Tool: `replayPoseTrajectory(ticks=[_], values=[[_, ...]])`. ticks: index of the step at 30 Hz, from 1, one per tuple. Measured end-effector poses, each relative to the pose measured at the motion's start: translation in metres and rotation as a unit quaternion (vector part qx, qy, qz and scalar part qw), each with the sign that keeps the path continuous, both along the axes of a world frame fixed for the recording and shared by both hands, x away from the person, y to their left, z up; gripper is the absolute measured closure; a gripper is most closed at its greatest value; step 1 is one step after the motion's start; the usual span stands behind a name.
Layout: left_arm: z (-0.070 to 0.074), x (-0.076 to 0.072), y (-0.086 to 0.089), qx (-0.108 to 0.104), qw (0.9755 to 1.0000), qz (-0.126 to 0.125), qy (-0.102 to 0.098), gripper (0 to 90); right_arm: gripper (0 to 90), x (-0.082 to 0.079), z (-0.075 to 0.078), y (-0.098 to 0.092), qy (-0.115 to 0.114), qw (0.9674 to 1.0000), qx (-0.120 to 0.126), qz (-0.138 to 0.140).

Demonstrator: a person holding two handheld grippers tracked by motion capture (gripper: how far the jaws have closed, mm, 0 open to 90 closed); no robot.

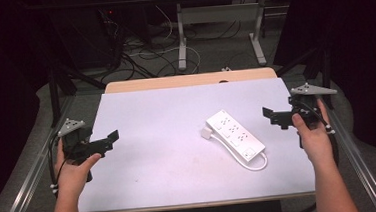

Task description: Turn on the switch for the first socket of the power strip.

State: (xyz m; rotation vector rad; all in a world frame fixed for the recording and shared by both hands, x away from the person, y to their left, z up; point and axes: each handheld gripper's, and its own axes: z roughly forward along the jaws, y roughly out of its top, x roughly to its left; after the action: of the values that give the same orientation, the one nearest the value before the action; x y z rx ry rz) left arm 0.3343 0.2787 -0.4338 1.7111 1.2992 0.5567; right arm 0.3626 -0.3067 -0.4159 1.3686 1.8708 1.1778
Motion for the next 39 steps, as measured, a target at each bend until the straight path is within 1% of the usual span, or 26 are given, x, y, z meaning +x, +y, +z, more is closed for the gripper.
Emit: replayPoseTrajectory(ticks=[1,2,4,5,7,8,11,12,16,17,19,20,21,22,23,24,25,29,31,32,34,36,37,39], values=[[0.0,0.0,0.001,0.001,1.0,0.0,0.002,1.9,0.0,0.0,0.0,-0.003,0.001,1.0,-0.004,-0.003],[0.0,0.0,0.001,0.0,1.0,0.002,0.0,1.9,0.0,-0.001,-0.001,-0.007,-0.004,0.9999,-0.008,-0.009],[0.0,0.0,0.002,-0.001,1.0,0.004,0.0,1.9,0.0,-0.002,-0.001,-0.014,-0.001,0.9999,-0.003,-0.016],[0.001,0.0,0.003,0.0,1.0,0.003,0.0,1.9,0.0,-0.003,-0.002,-0.017,-0.007,0.9997,-0.002,-0.021],[0.0,0.0,0.003,-0.003,1.0,0.005,0.0,1.9,0.0,-0.005,-0.001,-0.023,-0.005,0.9996,0.003,-0.028],[0.0,0.0,0.003,-0.003,1.0,0.005,0.002,1.9,0.0,-0.006,-0.001,-0.026,-0.006,0.9994,0.002,-0.033],[-0.001,0.0,0.005,0.0,1.0,0.009,0.002,1.8,0.0,-0.009,-0.001,-0.032,-0.009,0.9993,0.004,-0.037],[-0.001,0.0,0.005,-0.001,0.9999,0.01,0.003,1.8,0.0,-0.01,-0.001,-0.033,-0.007,0.9992,0.001,-0.038],[-0.001,0.001,0.009,-0.008,0.9998,0.019,0.002,1.9,0.0,-0.012,-0.003,-0.04,-0.009,0.9988,0.003,-0.049],[-0.001,0.001,0.009,-0.01,0.9997,0.021,0.001,1.9,0.0,-0.013,-0.003,-0.04,-0.007,0.9987,0.008,-0.05],[-0.001,0.001,0.012,-0.011,0.9996,0.025,0.002,1.9,0.0,-0.013,-0.003,-0.043,-0.01,0.9986,0.004,-0.052],[-0.001,0.001,0.012,-0.014,0.9996,0.027,0.001,1.9,0.0,-0.014,-0.003,-0.045,-0.008,0.9987,0.003,-0.05],[-0.001,0.001,0.013,-0.013,0.9996,0.026,0.001,1.9,0.0,-0.015,-0.003,-0.045,-0.01,0.9983,0.008,-0.056],[-0.001,0.001,0.014,-0.013,0.9996,0.027,0.001,1.9,0.0,-0.014,-0.004,-0.046,-0.014,0.9983,0.007,-0.055],[-0.001,0.001,0.014,-0.015,0.9995,0.027,0.001,1.9,0.0,-0.015,-0.003,-0.046,-0.009,0.9985,0.008,-0.053],[-0.002,0.001,0.014,-0.016,0.9995,0.028,-0.001,1.9,0.0,-0.015,-0.003,-0.047,-0.011,0.9984,0.006,-0.055],[-0.002,0.001,0.014,-0.015,0.9995,0.028,-0.001,1.9,0.0,-0.014,-0.004,-0.047,-0.018,0.9981,0.005,-0.058],[-0.003,0.002,0.014,-0.012,0.9995,0.028,-0.001,1.9,0.0,-0.015,-0.003,-0.048,-0.012,0.9984,0.005,-0.055],[-0.003,0.002,0.015,-0.01,0.9995,0.029,-0.001,1.9,0.0,-0.015,-0.004,-0.046,-0.011,0.9982,0.007,-0.059],[-0.004,0.002,0.015,-0.009,0.9995,0.03,-0.002,1.9,0.0,-0.015,-0.004,-0.046,-0.012,0.9983,0.003,-0.057],[-0.005,0.003,0.015,-0.007,0.9994,0.034,-0.002,1.9,0.0,-0.014,-0.005,-0.046,-0.013,0.9985,-0.001,-0.053],[-0.007,0.004,0.016,-0.002,0.9994,0.035,-0.002,1.9,0.0,-0.013,-0.007,-0.045,-0.015,0.9985,0.002,-0.053],[-0.008,0.004,0.016,0.001,0.9994,0.035,-0.003,2.0,0.0,-0.012,-0.008,-0.045,-0.011,0.9984,0.001,-0.055],[-0.011,0.006,0.016,0.005,0.9994,0.035,-0.002,2.0,0.0,-0.01,-0.012,-0.045,-0.019,0.9981,-0.004,-0.059]])
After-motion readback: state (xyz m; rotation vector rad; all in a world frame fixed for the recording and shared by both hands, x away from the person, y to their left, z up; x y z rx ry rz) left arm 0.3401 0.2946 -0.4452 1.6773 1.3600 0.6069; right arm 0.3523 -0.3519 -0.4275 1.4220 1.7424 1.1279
